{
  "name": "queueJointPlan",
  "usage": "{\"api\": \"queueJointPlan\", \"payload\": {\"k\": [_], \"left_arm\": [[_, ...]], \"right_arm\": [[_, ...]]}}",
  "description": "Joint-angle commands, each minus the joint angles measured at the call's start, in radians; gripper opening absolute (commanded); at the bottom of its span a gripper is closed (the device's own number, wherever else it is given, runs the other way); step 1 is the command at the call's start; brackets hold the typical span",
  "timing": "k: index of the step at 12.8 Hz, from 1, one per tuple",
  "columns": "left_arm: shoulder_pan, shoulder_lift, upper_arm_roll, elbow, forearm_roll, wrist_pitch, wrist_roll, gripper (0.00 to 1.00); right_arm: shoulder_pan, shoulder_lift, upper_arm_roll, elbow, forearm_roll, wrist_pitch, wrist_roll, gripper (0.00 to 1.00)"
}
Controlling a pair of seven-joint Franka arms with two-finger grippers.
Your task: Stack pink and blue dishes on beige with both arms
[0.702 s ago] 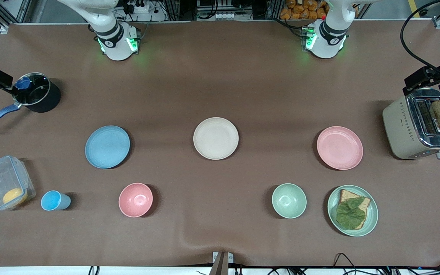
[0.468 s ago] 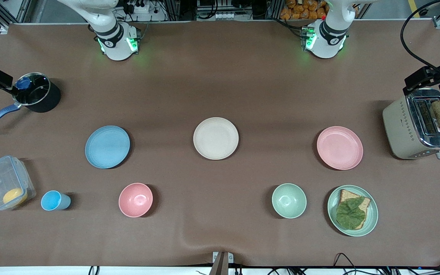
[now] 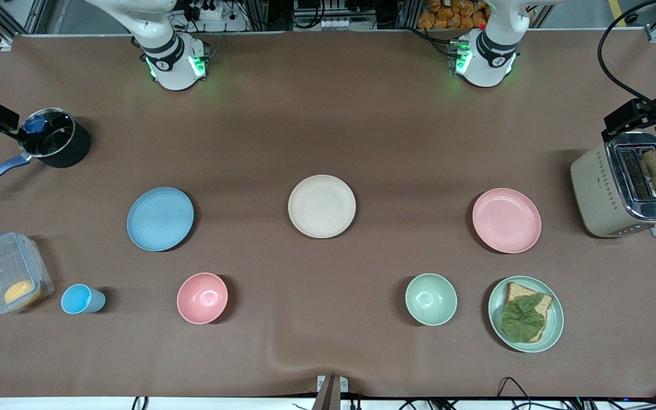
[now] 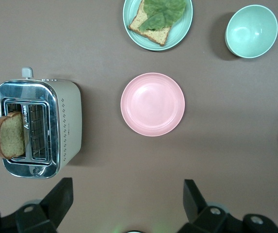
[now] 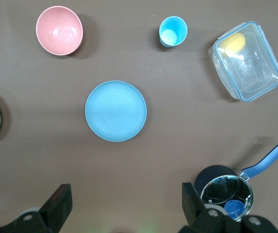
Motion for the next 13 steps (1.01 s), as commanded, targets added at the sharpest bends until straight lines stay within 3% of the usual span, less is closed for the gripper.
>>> {"api": "queueJointPlan", "payload": {"k": [1,6,13], "left_arm": [[0.005,0.014,-0.001,0.012,0.015,-0.020,-0.012,1.00],[0.002,0.048,0.000,0.004,0.016,-0.015,-0.019,1.00],[0.005,0.048,0.002,-0.161,0.044,0.146,-0.047,1.00]], "right_arm": [[-0.005,-0.013,0.005,-0.009,0.009,-0.006,-0.009,1.00],[-0.010,0.009,0.002,-0.029,0.009,-0.008,-0.009,1.00],[-0.014,0.114,0.002,-0.043,0.009,0.003,-0.004,1.00]]}}
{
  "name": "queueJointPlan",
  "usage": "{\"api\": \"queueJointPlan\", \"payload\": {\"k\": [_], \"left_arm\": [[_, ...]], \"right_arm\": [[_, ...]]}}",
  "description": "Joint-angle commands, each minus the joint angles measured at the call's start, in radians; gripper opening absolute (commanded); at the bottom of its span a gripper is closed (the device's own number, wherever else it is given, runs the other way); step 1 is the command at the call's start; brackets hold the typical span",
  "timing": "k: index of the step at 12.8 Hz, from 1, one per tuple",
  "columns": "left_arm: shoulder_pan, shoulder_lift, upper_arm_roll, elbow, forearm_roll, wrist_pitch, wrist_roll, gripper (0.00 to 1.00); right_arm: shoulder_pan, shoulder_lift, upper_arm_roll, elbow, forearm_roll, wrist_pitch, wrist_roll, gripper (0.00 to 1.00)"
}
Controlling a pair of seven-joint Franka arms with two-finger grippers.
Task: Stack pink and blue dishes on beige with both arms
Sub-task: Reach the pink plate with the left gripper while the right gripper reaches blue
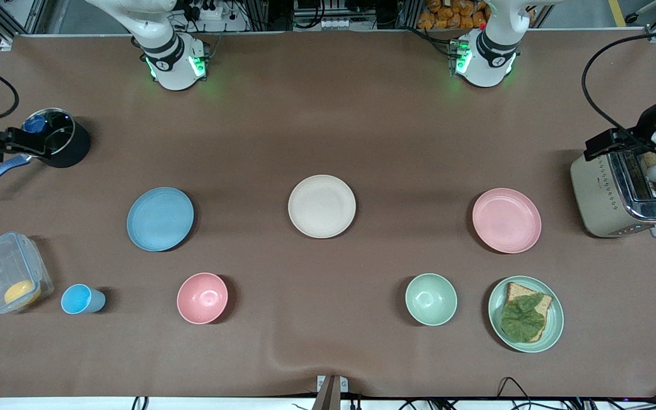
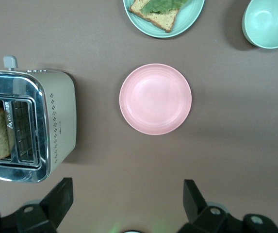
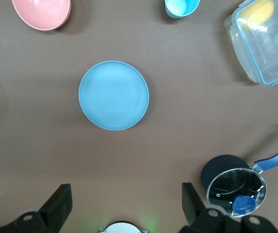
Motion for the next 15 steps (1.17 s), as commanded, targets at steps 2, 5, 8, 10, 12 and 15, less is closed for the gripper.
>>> {"api": "queueJointPlan", "payload": {"k": [2,5,8,10,12,15], "left_arm": [[0.011,-0.017,-0.003,-0.155,0.047,0.152,-0.051,1.00],[0.043,-0.011,-0.003,-0.297,0.047,0.338,-0.057,1.00],[0.090,0.043,-0.006,-0.383,0.048,0.490,-0.056,1.00],[0.103,0.103,-0.005,-0.423,0.048,0.596,-0.056,1.00],[0.129,0.155,-0.006,-0.466,0.048,0.726,-0.056,1.00],[0.172,0.289,-0.008,-0.466,0.045,0.861,-0.053,1.00]], "right_arm": [[-0.014,0.018,0.007,0.008,0.009,-0.002,-0.007,1.00],[-0.019,0.056,0.007,0.036,0.007,-0.001,-0.009,1.00],[-0.019,0.093,0.007,0.054,0.006,-0.001,-0.007,1.00],[-0.020,0.130,0.007,0.065,0.001,0.001,-0.009,1.00],[-0.019,0.175,0.007,0.070,0.003,0.010,-0.009,1.00],[-0.013,0.256,0.006,0.061,0.007,0.143,-0.009,1.00]]}}
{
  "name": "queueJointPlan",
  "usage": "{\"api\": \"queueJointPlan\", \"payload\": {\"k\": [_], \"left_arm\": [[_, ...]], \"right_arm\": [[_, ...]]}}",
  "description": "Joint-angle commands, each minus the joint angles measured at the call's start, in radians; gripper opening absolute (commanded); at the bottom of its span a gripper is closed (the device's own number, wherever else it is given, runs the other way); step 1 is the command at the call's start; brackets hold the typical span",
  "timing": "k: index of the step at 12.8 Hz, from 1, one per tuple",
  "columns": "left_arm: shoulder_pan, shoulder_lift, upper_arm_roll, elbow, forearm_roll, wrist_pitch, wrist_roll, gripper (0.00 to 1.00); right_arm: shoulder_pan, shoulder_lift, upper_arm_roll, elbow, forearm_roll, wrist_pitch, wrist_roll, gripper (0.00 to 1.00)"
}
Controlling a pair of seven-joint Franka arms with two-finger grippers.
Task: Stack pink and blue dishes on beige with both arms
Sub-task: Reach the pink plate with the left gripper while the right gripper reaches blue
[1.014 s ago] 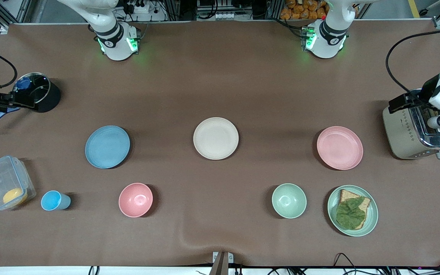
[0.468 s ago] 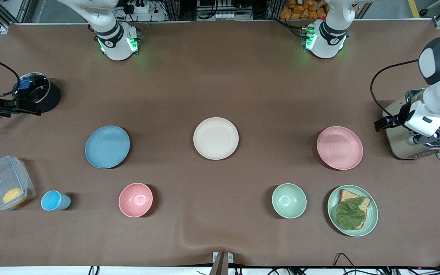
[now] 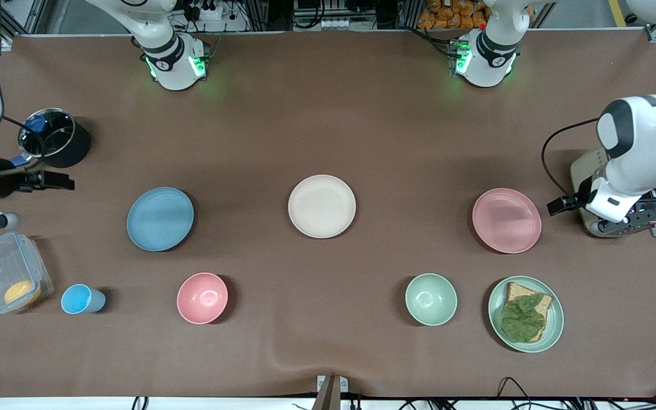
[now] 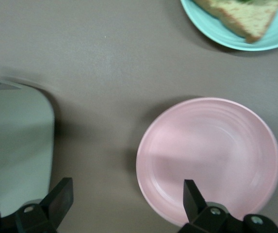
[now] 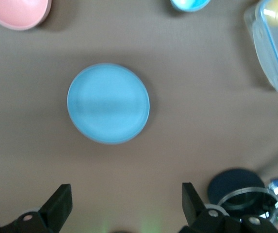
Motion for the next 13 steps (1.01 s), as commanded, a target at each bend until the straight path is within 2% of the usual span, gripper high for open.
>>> {"api": "queueJointPlan", "payload": {"k": [1,2,5,7,10,13], "left_arm": [[0.051,0.117,-0.011,0.007,0.018,0.125,-0.003,1.00],[0.060,0.151,-0.011,0.005,0.018,0.163,0.000,1.00],[0.059,0.163,-0.017,0.007,0.004,0.168,-0.012,1.00],[0.054,0.177,-0.020,0.008,-0.025,0.168,-0.013,1.00],[0.054,0.206,-0.052,0.013,-0.081,0.168,-0.013,0.87],[0.056,0.211,-0.052,0.013,-0.082,0.168,-0.011,0.75]], "right_arm": [[-0.016,0.101,0.010,0.035,0.007,0.069,-0.007,1.00],[-0.024,0.134,0.008,0.035,0.010,0.101,0.003,1.00],[-0.052,0.236,0.008,0.031,0.015,0.208,0.013,1.00],[-0.075,0.312,0.008,0.031,0.064,0.250,0.013,1.00],[-0.078,0.359,0.008,-0.018,0.102,0.265,0.011,1.00],[-0.076,0.350,0.007,-0.142,0.101,0.340,0.007,1.00]]}}
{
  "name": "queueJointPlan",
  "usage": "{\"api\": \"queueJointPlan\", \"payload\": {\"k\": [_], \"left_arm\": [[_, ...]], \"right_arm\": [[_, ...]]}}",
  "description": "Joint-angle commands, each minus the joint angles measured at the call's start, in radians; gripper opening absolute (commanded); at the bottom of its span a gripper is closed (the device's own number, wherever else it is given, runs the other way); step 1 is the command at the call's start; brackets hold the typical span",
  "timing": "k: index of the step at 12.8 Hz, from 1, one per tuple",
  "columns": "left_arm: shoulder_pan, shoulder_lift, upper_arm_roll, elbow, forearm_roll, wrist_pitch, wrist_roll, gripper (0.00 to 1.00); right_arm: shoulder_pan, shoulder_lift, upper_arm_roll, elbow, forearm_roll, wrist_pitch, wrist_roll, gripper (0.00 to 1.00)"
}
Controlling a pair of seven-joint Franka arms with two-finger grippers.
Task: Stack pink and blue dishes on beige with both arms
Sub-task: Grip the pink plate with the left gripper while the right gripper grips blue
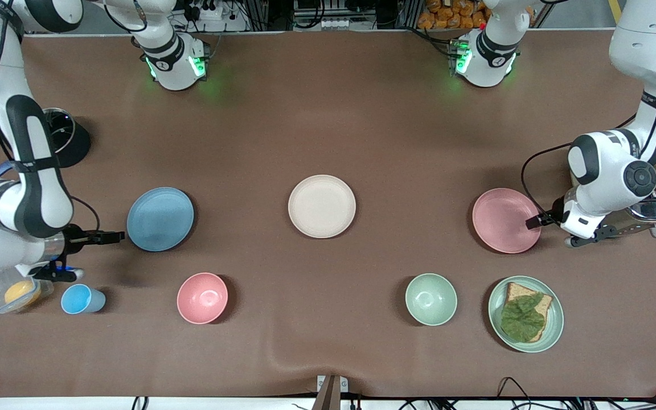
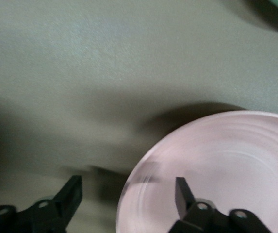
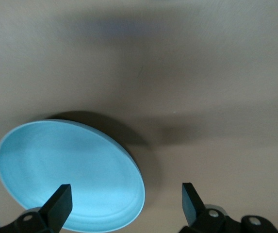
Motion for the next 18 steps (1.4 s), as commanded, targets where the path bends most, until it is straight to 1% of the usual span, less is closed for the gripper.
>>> {"api": "queueJointPlan", "payload": {"k": [1,3,6,7,9,10,11,12,13,14,15,16,17,18], "left_arm": [[0.003,0.013,-0.004,0.012,-0.017,0.000,-0.006,0.71],[0.001,0.019,-0.004,0.012,-0.017,0.000,-0.006,0.64],[-0.002,0.019,-0.004,0.013,-0.017,0.000,-0.007,0.47],[-0.002,0.019,-0.004,0.013,-0.017,0.000,-0.007,0.40],[-0.002,0.019,-0.006,0.013,-0.017,0.000,-0.009,0.25],[-0.002,0.019,-0.006,0.013,-0.017,0.000,-0.009,0.17],[-0.002,0.019,-0.006,0.015,-0.017,0.000,-0.009,0.12],[-0.002,0.017,-0.006,0.015,-0.017,0.000,-0.009,0.09],[-0.002,0.019,-0.007,0.015,-0.017,0.000,-0.009,0.02],[-0.002,0.017,-0.007,0.015,-0.017,0.000,-0.009,0.00],[-0.002,0.017,-0.007,0.015,-0.017,0.000,-0.009,0.00],[-0.002,0.016,-0.007,0.015,-0.017,0.000,-0.009,0.00],[-0.002,0.013,-0.007,0.015,-0.017,-0.001,-0.006,0.00],[-0.002,0.007,-0.007,0.016,-0.017,-0.001,-0.003,0.00]], "right_arm": [[-0.012,-0.032,0.011,-0.127,0.014,0.070,-0.005,1.00],[-0.011,-0.039,0.011,-0.175,0.008,0.068,-0.008,1.00],[-0.002,-0.075,0.011,-0.270,0.003,0.072,-0.011,1.00],[0.000,-0.079,0.011,-0.289,0.003,0.074,-0.011,1.00],[0.000,-0.081,0.011,-0.292,0.003,0.075,-0.011,1.00],[0.000,-0.079,0.009,-0.292,0.003,0.078,-0.011,0.95],[0.001,-0.076,0.011,-0.293,0.002,0.087,-0.011,0.79],[0.000,-0.070,0.009,-0.293,0.002,0.100,-0.011,0.64],[-0.002,-0.066,0.009,-0.295,0.002,0.120,-0.011,0.51],[-0.005,-0.060,0.009,-0.295,0.002,0.136,-0.011,0.36],[-0.008,-0.058,0.009,-0.295,0.002,0.143,-0.013,0.21],[-0.008,-0.058,0.009,-0.295,0.002,0.146,-0.013,0.09],[-0.006,-0.058,0.011,-0.295,0.003,0.146,-0.013,0.00],[-0.005,-0.059,0.011,-0.294,0.002,0.146,-0.013,0.00]]}}
